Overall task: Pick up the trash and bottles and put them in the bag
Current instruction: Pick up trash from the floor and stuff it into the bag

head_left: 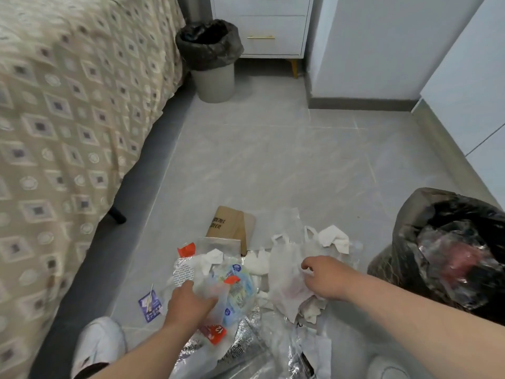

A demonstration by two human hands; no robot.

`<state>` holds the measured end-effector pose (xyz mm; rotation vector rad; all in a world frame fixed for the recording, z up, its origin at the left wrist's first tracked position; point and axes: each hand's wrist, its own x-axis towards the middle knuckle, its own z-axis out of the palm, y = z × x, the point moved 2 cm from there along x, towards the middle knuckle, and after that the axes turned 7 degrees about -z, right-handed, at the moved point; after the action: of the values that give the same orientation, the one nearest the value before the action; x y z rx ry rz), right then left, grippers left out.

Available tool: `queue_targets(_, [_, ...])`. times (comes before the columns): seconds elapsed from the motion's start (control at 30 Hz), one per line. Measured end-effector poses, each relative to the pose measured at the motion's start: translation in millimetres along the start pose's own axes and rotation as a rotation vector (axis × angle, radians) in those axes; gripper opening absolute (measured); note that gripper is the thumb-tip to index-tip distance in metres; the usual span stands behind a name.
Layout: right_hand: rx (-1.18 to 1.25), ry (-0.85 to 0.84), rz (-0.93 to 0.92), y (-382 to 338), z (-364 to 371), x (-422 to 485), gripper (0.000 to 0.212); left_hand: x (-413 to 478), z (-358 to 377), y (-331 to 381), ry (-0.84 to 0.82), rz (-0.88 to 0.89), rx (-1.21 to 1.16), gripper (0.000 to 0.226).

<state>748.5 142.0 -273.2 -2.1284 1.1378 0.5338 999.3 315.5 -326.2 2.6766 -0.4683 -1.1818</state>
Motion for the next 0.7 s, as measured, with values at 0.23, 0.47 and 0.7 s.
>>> queue_targets(0.23, [0.092, 0.039, 0.154, 5, 32, 19, 0.07, 26, 32, 3, -0.029, -0.13, 0.132, 0.094])
queue_targets(0.47, [0.159, 0.021, 0.342, -1, 65, 29, 0.115, 34, 34, -3, 0.051, -0.199, 0.187, 0.106])
queue_targets(0.7, [0.179, 0.082, 0.302, 8, 74, 31, 0.037, 43, 32, -14, 0.029, -0.199, 0.179, 0.095])
